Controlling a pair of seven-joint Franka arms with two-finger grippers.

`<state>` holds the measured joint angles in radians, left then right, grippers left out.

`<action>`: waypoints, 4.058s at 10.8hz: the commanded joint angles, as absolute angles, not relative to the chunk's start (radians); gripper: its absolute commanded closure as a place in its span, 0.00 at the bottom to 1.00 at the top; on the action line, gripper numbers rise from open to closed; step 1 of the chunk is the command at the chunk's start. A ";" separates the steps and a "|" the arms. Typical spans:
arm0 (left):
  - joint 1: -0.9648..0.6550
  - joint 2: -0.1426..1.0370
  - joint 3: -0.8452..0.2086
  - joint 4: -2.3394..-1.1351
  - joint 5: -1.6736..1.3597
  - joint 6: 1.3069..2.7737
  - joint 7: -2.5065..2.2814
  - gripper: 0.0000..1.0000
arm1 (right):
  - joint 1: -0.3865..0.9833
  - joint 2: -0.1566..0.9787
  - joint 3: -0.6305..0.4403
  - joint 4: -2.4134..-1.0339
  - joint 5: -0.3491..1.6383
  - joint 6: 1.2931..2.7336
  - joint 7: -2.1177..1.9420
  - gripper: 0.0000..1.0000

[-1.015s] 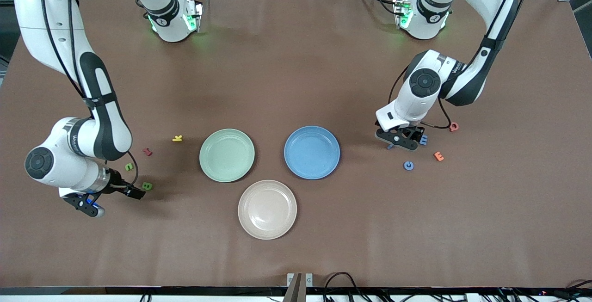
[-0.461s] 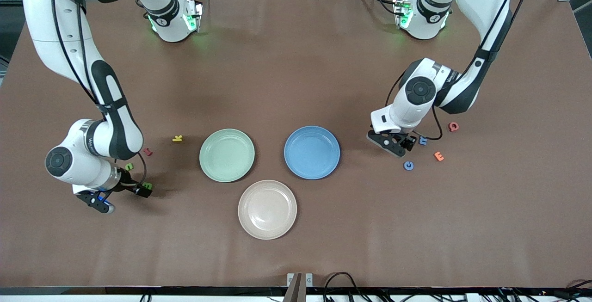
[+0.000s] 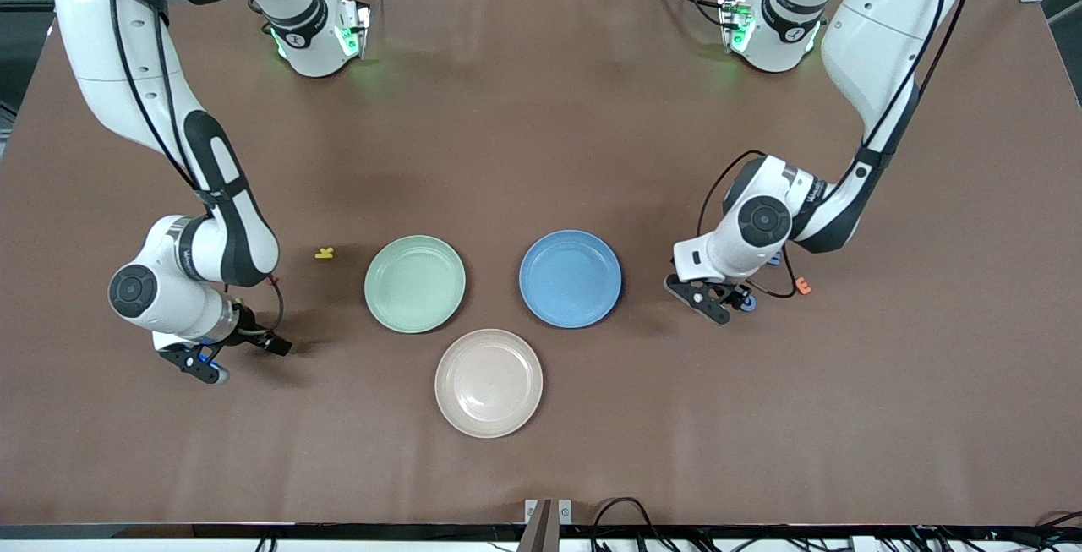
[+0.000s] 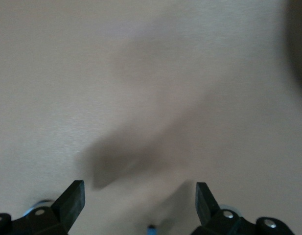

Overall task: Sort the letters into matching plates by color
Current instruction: 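Grasp the green B with the right gripper while the left gripper descends, then grasp the blue bar with the left gripper while the right gripper lifts, then open the right gripper over the green plate while the left gripper opens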

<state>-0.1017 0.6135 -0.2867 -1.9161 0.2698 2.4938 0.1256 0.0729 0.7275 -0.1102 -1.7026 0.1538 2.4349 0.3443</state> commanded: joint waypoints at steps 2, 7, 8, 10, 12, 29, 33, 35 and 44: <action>-0.081 0.614 -0.285 -1.893 0.281 2.439 0.134 0.00 | 0.084 0.716 -0.123 -1.724 0.134 2.451 0.354 0.31; -0.089 0.594 -0.287 -1.898 0.279 2.292 0.100 0.00 | 0.075 0.718 -0.121 -1.744 0.095 2.462 0.354 0.67; -0.087 0.594 -0.287 -1.899 0.279 2.292 0.100 0.00 | 0.075 0.718 -0.121 -1.746 0.095 2.471 0.354 0.69; -0.087 0.597 -0.287 -1.899 0.279 2.290 0.101 0.00 | 0.077 0.727 -0.121 -1.746 0.095 2.486 0.354 0.76; -0.081 0.597 -0.287 -1.901 0.279 2.290 0.091 0.51 | 0.078 0.726 -0.121 -1.744 0.092 2.485 0.347 0.88; -0.159 0.583 -0.311 -1.744 0.221 2.197 -0.291 1.00 | 0.224 0.537 -0.015 -1.714 0.057 2.209 0.189 0.87; -0.259 0.632 -0.311 -1.632 0.186 2.198 -0.461 1.00 | 0.323 0.540 -0.014 -1.687 0.072 2.206 0.189 0.87; -0.297 0.659 -0.311 -1.588 0.184 2.201 -0.511 1.00 | 0.374 0.549 -0.014 -1.681 0.089 2.207 0.190 0.87; -0.411 0.742 -0.307 -1.540 0.183 2.436 -0.764 1.00 | 0.413 0.572 -0.020 -1.677 0.097 2.185 0.183 0.00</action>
